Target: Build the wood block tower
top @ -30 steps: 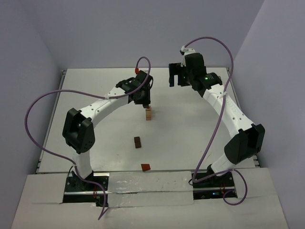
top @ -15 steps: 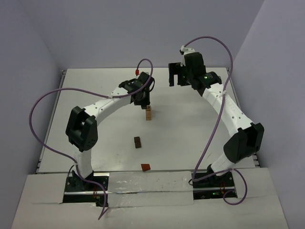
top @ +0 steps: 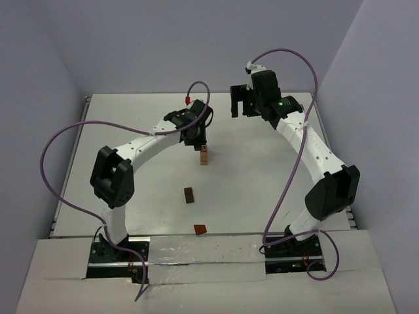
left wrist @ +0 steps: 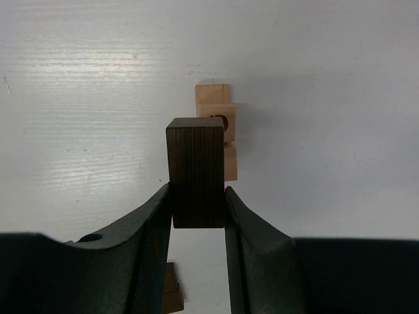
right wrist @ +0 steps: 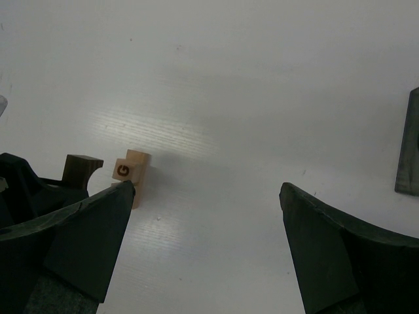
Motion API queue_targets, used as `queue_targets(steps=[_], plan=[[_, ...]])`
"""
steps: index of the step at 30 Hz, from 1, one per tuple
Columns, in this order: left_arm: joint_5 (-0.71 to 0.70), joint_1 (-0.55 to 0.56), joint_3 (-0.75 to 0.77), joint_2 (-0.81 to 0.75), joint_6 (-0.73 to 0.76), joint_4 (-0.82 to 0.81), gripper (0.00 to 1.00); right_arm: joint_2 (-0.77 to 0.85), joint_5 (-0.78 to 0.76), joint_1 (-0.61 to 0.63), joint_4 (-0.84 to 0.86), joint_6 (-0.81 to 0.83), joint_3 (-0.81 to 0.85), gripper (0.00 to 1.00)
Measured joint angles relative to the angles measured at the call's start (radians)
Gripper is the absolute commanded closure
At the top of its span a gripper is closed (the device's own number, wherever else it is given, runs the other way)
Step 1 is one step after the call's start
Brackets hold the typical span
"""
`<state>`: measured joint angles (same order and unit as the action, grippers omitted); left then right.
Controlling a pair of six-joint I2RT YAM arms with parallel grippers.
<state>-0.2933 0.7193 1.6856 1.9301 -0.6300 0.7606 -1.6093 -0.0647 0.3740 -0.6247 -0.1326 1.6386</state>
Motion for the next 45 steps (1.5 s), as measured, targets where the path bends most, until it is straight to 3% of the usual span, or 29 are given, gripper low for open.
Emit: queue_targets(steps=[11,45], plan=[[-0.018,0.05,0.017,0.018,-0.021,0.013,1.0,0.0,0.0,0.0,0.0,0.0,0.0,0.0],[-0.028,0.045,0.083,0.136,-0.047,0.032,1.0,-0.006,-0.051,0.0,0.0,-0.004,0.0,0.0]])
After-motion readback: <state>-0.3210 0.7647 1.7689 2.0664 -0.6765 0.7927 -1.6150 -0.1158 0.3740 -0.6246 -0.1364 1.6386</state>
